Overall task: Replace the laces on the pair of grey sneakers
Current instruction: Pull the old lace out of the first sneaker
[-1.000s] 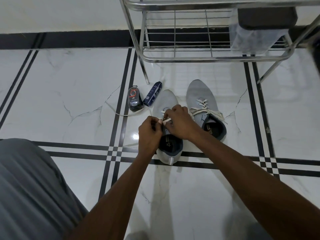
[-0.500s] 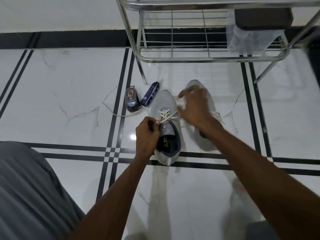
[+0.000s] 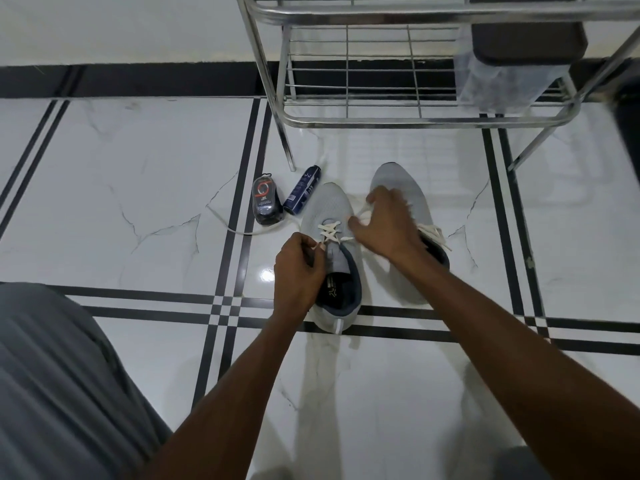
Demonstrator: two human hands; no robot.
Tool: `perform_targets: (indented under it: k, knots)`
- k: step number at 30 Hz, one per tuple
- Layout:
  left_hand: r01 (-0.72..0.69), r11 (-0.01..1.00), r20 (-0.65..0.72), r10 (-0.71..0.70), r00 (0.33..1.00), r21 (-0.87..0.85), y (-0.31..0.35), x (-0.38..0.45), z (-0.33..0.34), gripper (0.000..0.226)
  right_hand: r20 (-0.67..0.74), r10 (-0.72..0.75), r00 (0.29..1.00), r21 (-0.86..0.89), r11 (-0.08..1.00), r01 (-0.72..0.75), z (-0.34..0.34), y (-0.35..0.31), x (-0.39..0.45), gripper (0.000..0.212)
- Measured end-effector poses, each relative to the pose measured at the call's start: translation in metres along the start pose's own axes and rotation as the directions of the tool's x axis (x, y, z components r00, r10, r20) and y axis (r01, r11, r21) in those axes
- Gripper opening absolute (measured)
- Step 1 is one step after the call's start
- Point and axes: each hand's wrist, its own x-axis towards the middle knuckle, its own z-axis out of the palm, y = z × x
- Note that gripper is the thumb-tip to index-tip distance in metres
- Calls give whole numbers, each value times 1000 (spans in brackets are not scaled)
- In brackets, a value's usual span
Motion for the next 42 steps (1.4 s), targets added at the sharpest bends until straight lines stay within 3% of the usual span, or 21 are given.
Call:
perform_targets:
  k: [3, 7, 11, 15, 20, 21, 23, 25, 26, 27, 29, 32, 36, 37, 39, 40, 41, 42]
  knots:
    - [-59, 995, 28, 56, 998, 86, 4, 5, 0, 21, 188, -17, 982, -35, 999, 24, 23, -9, -15, 44]
    - [-109, 988, -13, 111, 994, 113, -3, 10, -5, 10, 124, 1, 992, -28, 1000, 2, 31, 3, -17, 15]
    - [-128, 979, -55, 138, 989, 158, -13, 15, -12, 20, 214, 23, 977, -10, 1000, -21, 29, 3, -15, 21]
    - [-410, 823, 153, 382, 912, 393, 0, 16, -3, 26, 255, -32, 967, -2, 999, 33, 28, -5, -15, 27]
    - [-503, 726, 218, 456, 863, 469, 5, 20, 1, 15, 257, -66, 964, 21, 998, 63, 28, -5, -11, 28]
    - [-471, 740, 191, 437, 879, 479, 4, 21, 0, 15, 249, -57, 967, 28, 998, 52, 29, -3, -11, 28]
    - [-205, 912, -95, 253, 963, 356, 1, 27, -5, 13, 231, -19, 973, 44, 999, 9, 29, 2, -10, 28]
    - [40, 994, -400, 5, 917, 105, -3, 37, -16, 9, 211, -23, 977, 49, 999, 13, 29, 4, -9, 29]
    - [45, 996, -444, -7, 896, 74, -6, 40, -19, 10, 209, -36, 977, 47, 999, 27, 28, 4, -9, 29]
    - [-9, 996, -411, 46, 910, 91, -4, 40, -19, 14, 209, -45, 977, 50, 998, 35, 26, 5, -10, 28]
    - [-211, 966, -178, 237, 955, 152, 6, 32, -14, 20, 216, -59, 975, 58, 997, 48, 24, 7, -11, 27]
    - [-460, 803, 197, 415, 888, 379, 4, 20, 0, 22, 237, -79, 968, 57, 996, 68, 22, 3, -11, 27]
    - [-486, 758, 216, 436, 874, 435, 0, 26, 5, 14, 245, -92, 965, 64, 995, 79, 23, 2, -7, 26]
    - [-468, 777, 169, 439, 882, 422, 4, 26, 3, 12, 238, -80, 968, 64, 996, 66, 23, 4, -7, 27]
    - [-244, 923, -148, 298, 943, 299, 10, 31, -6, 8, 223, -55, 973, 60, 997, 43, 24, 8, -8, 27]
    - [-74, 979, -355, 138, 924, 189, 9, 36, -15, 9, 221, -54, 974, 56, 998, 43, 24, 8, -8, 27]
    - [88, 993, -503, -38, 864, 77, 6, 41, -25, 10, 221, -57, 974, 55, 997, 46, 24, 8, -8, 27]
    - [212, 976, -583, -148, 799, 42, 0, 46, -34, 10, 221, -61, 973, 53, 997, 50, 23, 7, -8, 29]
